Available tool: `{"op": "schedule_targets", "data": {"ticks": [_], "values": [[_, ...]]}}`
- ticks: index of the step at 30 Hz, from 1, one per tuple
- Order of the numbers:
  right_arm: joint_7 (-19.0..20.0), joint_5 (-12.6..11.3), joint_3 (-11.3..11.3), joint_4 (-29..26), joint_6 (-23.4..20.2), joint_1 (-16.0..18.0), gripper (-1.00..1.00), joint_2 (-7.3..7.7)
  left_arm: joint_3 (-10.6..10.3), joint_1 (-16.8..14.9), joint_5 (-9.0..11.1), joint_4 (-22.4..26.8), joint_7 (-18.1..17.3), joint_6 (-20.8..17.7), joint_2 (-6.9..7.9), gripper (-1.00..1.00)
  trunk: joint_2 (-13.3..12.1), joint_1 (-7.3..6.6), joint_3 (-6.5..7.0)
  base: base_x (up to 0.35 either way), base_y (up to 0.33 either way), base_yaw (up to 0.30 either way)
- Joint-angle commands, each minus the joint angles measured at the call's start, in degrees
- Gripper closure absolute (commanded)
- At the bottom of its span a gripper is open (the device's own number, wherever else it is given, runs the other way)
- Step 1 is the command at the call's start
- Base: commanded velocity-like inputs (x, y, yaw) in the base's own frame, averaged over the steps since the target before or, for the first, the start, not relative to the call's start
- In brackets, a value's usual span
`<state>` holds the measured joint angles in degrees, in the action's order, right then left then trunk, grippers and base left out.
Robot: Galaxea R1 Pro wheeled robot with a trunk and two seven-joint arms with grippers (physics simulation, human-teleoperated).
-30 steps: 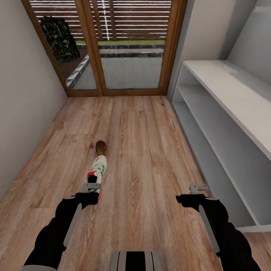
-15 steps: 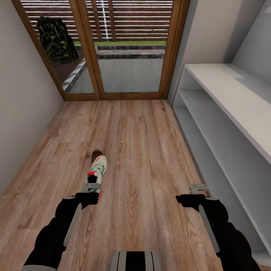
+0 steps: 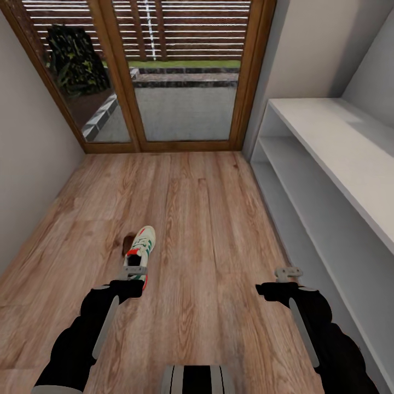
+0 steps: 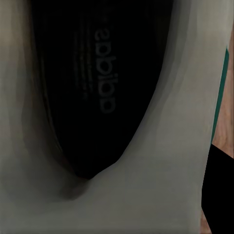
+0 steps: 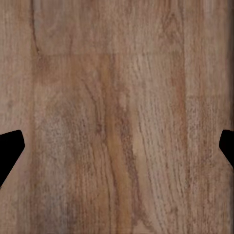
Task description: Pick up the two gym shoes and the two sandals from the corridor floor and place them onto the hallstand (shoe rack) in the corridor, making sure they are on the rack and not on the floor. Arrange them so the two gym shoes are next to each other and the two sandals are next to each other.
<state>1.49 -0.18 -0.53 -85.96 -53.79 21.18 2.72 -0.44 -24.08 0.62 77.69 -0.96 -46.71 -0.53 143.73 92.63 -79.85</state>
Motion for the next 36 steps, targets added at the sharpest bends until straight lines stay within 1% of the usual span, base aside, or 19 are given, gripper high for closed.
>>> {"op": "schedule_targets", "data": {"ticks": [1, 28, 36], "values": [[0.0, 0.0, 0.0, 0.0, 0.0, 0.0, -1.0, 0.0, 0.0, 0.0, 0.0, 0.0, 0.0, 0.02, 0.0, 1.0, 0.0, 0.0, 0.0, 0.322, -0.095, 0.0], [0.0, 0.0, 0.0, 0.0, 0.0, 0.0, -1.0, 0.0, 0.0, 0.0, 0.0, 0.0, 0.0, 0.03, 0.0, 1.0, 0.0, 0.0, 0.0, 0.322, -0.09, 0.0], [0.0, 0.0, 0.0, 0.0, 0.0, 0.0, -1.0, 0.0, 0.0, 0.0, 0.0, 0.0, 0.0, -0.01, 0.0, 1.0, 0.0, 0.0, 0.0, 0.322, -0.027, 0.0]]}}
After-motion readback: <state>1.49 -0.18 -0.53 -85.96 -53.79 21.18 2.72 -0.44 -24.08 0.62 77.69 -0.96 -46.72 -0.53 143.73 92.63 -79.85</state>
